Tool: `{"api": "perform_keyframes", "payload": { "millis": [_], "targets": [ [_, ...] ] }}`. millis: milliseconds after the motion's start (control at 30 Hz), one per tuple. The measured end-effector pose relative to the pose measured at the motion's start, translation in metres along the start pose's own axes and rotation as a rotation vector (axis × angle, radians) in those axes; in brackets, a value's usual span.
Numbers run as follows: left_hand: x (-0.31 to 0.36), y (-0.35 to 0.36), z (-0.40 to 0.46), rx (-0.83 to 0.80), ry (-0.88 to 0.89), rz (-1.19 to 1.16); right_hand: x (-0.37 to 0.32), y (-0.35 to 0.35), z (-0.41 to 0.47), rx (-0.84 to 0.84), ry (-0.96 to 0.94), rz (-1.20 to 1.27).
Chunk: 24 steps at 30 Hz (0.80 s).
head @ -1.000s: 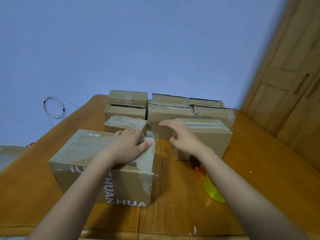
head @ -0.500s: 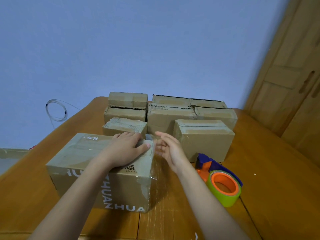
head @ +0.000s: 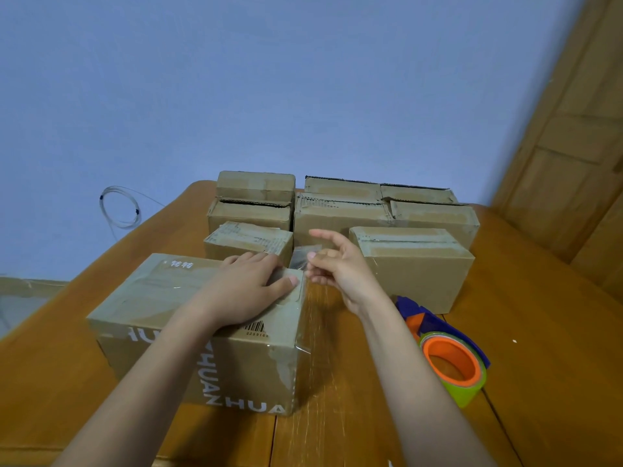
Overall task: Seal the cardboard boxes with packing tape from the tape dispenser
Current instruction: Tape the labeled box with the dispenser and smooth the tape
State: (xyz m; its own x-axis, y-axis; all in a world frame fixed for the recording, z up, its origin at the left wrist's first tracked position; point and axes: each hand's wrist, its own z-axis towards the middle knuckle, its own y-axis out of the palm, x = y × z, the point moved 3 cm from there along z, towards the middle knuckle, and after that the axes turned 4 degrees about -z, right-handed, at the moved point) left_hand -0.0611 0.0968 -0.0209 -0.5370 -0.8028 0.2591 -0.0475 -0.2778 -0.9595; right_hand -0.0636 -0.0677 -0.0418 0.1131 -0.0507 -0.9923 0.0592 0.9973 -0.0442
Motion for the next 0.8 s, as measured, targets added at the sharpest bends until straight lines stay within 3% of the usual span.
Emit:
{"api": "perform_keyframes", "payload": {
  "millis": [233, 433, 633, 800],
  "targets": [
    [0.001, 0.0, -0.001, 0.017, 0.01, 0.007, 0.014, 0.004, 0.004, -0.031, 0.189, -0.038],
    [0.001, 0.001, -0.001, 0.016, 0.01, 0.019, 0.014, 0.011, 0.011, -0.091, 0.305, -0.22],
    [-0.001, 0.002, 0.0, 0.009, -0.003, 0.013, 0.005, 0.008, 0.01, -0.135, 0.327, -0.411],
    [-0.002, 0.002, 0.001, -0.002, -0.015, -0.006, 0.018, 0.0, 0.001, -0.188, 0.326, -0.315]
  ]
}}
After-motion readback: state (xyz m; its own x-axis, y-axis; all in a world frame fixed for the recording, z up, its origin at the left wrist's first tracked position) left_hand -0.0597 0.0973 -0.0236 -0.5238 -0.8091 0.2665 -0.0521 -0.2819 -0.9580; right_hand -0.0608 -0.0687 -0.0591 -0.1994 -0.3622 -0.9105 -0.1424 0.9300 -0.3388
